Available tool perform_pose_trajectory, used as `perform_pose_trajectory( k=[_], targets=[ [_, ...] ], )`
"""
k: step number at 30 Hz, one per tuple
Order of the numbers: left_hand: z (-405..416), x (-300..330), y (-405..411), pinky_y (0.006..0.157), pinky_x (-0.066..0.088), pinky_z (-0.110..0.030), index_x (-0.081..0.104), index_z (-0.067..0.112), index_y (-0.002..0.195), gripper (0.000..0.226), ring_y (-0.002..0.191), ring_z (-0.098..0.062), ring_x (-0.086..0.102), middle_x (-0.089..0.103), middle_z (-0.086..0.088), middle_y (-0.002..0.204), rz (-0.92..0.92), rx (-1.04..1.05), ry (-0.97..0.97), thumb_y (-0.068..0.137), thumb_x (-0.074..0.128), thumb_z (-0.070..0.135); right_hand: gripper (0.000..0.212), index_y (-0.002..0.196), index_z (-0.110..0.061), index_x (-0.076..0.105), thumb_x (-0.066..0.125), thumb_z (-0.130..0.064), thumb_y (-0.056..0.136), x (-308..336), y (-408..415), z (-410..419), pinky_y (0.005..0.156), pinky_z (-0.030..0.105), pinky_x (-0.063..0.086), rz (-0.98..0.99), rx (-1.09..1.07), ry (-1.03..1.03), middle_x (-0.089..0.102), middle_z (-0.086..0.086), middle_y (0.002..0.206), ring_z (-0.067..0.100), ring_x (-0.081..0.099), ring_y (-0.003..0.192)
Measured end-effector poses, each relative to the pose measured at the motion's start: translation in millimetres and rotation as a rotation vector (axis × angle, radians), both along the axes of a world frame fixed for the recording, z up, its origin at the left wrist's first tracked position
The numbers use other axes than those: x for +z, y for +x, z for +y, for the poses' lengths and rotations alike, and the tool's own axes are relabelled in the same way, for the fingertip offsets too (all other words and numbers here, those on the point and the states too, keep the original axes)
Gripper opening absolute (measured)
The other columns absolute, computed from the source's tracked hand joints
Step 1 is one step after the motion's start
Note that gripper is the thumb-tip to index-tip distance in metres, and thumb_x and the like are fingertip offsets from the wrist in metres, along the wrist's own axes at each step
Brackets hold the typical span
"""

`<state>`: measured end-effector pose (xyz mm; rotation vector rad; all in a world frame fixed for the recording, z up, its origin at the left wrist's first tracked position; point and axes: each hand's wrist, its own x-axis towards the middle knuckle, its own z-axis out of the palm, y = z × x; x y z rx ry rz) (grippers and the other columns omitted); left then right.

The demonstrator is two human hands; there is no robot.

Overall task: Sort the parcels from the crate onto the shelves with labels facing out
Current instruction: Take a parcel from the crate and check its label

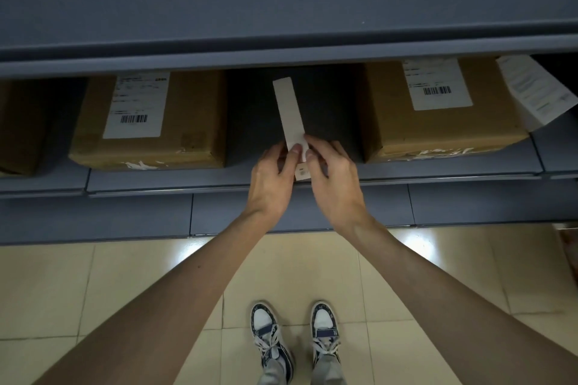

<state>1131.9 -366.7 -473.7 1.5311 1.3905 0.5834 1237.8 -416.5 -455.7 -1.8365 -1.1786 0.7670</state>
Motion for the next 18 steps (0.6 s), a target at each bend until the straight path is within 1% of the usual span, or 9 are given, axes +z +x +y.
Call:
perform_pose_trajectory(
  k=[2,3,5,7,9,11,14,16,18],
  targets=[
    [0,4,-4,0.077,0.048,-0.008,0.048,0.023,0.144,0.040,0.105,-0.011,0.063,0.063,0.007,0.116,-0.043,-0.009,0.008,0.106,0.044,0.034,0.032,0.132,-0.022,0.058,0.045,-0.021,0.103,0,-1,1,0.089,0.026,0.053,0.027,0.001,0.000,0.056,0.002,0.125,0.015,0.058,0.110],
    [-1,6,-6,0.086,0.050,-0.016,0.037,0.029,0.152,0.046,0.110,-0.009,0.060,0.059,0.009,0.125,-0.067,-0.018,0.016,0.107,0.043,0.033,0.031,0.130,-0.021,0.059,0.045,-0.021,0.103,0,-1,2,0.086,0.025,0.053,0.027,0.002,0.001,0.057,0.003,0.124,0.015,0.059,0.108],
    [0,8,-11,0.097,0.051,-0.029,0.024,0.040,0.156,0.051,0.118,-0.010,0.054,0.049,0.006,0.144,-0.091,-0.034,0.028,0.108,0.039,0.031,0.029,0.128,-0.019,0.060,0.045,-0.021,0.103,-2,1,3,0.083,0.026,0.054,0.035,-0.012,-0.023,0.060,0.004,0.119,0.015,0.060,0.103],
    [3,6,-16,0.105,0.050,-0.037,0.026,0.044,0.154,0.050,0.124,-0.015,0.053,0.045,0.003,0.151,-0.118,0.000,0.007,0.109,0.037,0.027,0.029,0.127,-0.017,0.060,0.046,-0.021,0.103,-7,5,4,0.080,0.024,0.051,0.050,-0.035,-0.089,0.062,0.005,0.119,0.014,0.060,0.101],
    [6,-1,-23,0.108,0.049,-0.045,0.031,0.040,0.153,0.048,0.127,-0.020,0.055,0.050,0.000,0.147,-0.146,0.068,-0.055,0.109,0.036,0.023,0.027,0.125,-0.017,0.061,0.046,-0.023,0.102,-16,8,6,0.082,0.025,0.052,0.036,-0.048,-0.170,0.062,0.006,0.121,0.016,0.060,0.102],
    [7,-6,-29,0.107,0.049,-0.045,0.033,0.036,0.154,0.046,0.122,-0.018,0.059,0.057,-0.001,0.140,-0.106,0.079,-0.084,0.109,0.035,0.026,0.026,0.123,-0.016,0.062,0.047,-0.023,0.102,-22,10,8,0.088,0.027,0.051,0.036,-0.060,-0.218,0.061,0.007,0.124,0.019,0.058,0.106],
    [8,-14,-34,0.109,0.047,-0.038,0.034,0.035,0.154,0.047,0.118,-0.011,0.057,0.058,0.000,0.140,0.000,0.051,-0.043,0.107,0.040,0.031,0.025,0.121,-0.015,0.063,0.050,-0.022,0.102,-29,13,13,0.087,0.019,0.045,0.031,-0.071,-0.235,0.059,0.007,0.123,0.014,0.055,0.099],
    [11,-19,-34,0.104,0.045,-0.029,0.037,0.037,0.152,0.046,0.110,-0.011,0.056,0.055,-0.004,0.135,0.080,0.033,-0.008,0.107,0.042,0.032,0.025,0.122,-0.014,0.063,0.052,-0.020,0.101,-32,16,16,0.088,0.017,0.042,-0.008,-0.082,-0.238,0.057,0.009,0.123,0.014,0.055,0.096],
    [15,-24,-31,0.097,0.045,-0.028,0.038,0.039,0.151,0.046,0.104,-0.015,0.058,0.049,-0.006,0.127,0.150,0.017,0.001,0.106,0.044,0.033,0.027,0.124,-0.012,0.062,0.054,-0.021,0.100,-38,21,19,0.090,0.017,0.040,-0.022,-0.084,-0.265,0.056,0.009,0.125,0.017,0.056,0.099]
  ],
)
